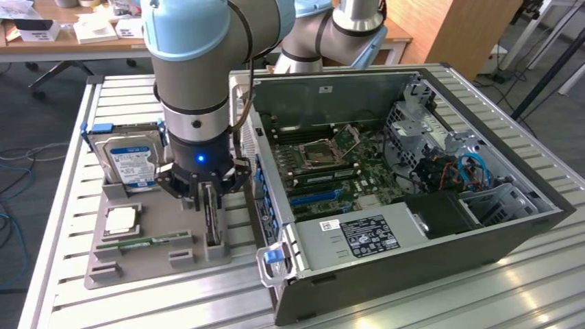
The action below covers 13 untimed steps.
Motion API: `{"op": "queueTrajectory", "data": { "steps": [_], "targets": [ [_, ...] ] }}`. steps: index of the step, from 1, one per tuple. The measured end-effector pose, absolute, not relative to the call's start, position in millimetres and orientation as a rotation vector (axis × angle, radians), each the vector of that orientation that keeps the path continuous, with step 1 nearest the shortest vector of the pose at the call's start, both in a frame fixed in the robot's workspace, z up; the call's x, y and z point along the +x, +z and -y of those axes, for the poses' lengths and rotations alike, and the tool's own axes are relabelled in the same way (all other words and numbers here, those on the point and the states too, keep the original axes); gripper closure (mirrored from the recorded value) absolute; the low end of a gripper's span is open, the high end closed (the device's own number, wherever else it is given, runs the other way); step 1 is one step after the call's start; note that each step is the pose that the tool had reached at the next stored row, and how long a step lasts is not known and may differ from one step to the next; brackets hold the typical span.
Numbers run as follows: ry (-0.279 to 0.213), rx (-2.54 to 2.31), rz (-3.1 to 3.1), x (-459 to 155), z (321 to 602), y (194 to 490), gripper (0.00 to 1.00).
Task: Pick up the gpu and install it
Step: 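Pick up the gpu and move the gpu toward the slot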
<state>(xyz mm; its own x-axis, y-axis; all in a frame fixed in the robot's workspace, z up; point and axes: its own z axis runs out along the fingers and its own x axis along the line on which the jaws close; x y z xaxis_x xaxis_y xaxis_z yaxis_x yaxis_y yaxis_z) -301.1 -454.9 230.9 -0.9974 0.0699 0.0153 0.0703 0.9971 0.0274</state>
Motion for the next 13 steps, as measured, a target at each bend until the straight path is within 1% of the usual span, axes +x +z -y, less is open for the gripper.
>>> {"op": "queueTrajectory", "data": {
  "steps": [6,7,13],
  "targets": [
    [-0.044,-0.110,3.125,-301.1,454.9,231.0,0.61],
    [-0.044,-0.110,3.125,-301.1,454.9,231.0,0.68],
    [-0.044,-0.110,3.125,-301.1,454.9,231.0,0.68]
  ]
}}
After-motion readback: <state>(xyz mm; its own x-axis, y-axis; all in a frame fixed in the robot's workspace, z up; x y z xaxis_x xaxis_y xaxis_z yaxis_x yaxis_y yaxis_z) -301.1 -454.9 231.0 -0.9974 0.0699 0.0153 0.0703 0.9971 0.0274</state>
